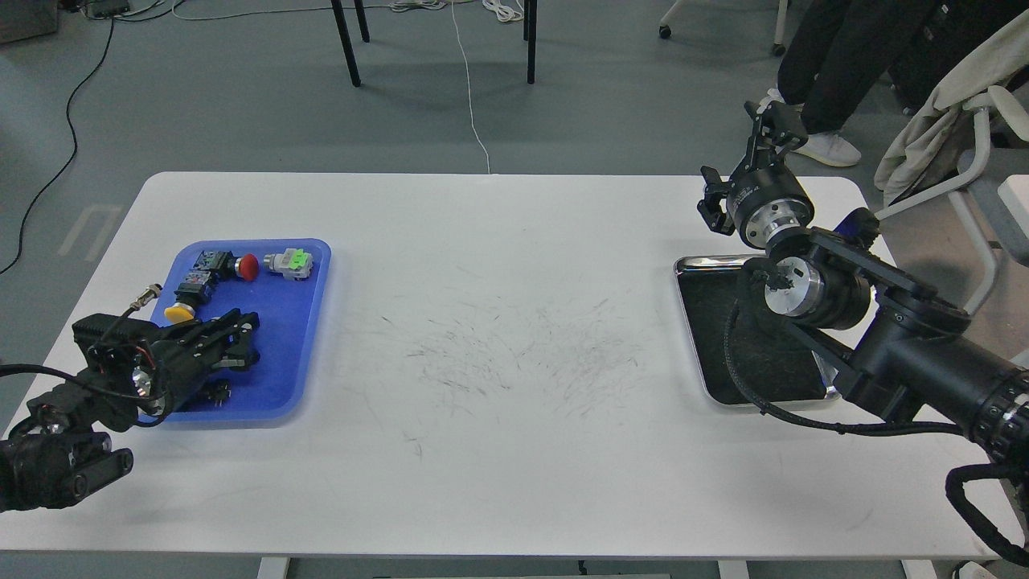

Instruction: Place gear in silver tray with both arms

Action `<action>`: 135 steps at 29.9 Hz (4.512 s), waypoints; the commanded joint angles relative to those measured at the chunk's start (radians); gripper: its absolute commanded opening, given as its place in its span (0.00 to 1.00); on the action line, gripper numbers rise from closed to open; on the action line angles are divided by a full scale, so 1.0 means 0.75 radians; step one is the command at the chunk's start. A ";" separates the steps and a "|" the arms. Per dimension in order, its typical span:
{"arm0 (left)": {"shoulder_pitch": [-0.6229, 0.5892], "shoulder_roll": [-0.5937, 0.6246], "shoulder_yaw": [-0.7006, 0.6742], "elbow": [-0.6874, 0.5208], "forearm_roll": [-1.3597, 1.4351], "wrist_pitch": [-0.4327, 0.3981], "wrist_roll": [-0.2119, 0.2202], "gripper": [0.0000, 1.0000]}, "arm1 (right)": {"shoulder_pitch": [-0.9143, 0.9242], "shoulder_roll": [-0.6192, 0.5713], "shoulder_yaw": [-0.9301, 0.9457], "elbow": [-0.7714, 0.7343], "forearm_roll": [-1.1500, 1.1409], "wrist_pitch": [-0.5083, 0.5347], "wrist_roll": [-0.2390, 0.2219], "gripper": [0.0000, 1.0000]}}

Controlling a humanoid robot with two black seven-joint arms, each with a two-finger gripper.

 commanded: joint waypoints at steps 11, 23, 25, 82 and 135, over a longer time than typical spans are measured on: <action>-0.038 0.049 -0.010 -0.014 -0.014 -0.001 0.000 0.09 | 0.001 0.000 0.000 0.000 0.000 -0.008 0.000 0.99; -0.356 0.151 -0.033 -0.233 -0.022 -0.001 0.000 0.09 | 0.010 0.002 -0.002 -0.010 0.000 -0.008 0.000 0.99; -0.406 0.149 -0.023 -0.298 -0.008 -0.001 0.000 0.09 | 0.012 0.000 -0.002 -0.010 0.000 -0.008 -0.002 0.99; -0.328 -0.688 0.229 -0.131 0.133 -0.001 0.000 0.11 | 0.247 -0.088 -0.423 -0.059 0.000 -0.031 -0.014 0.99; -0.302 -0.688 0.080 -0.301 0.131 -0.001 0.000 0.48 | 0.290 -0.088 -0.507 -0.059 0.000 -0.037 -0.016 0.99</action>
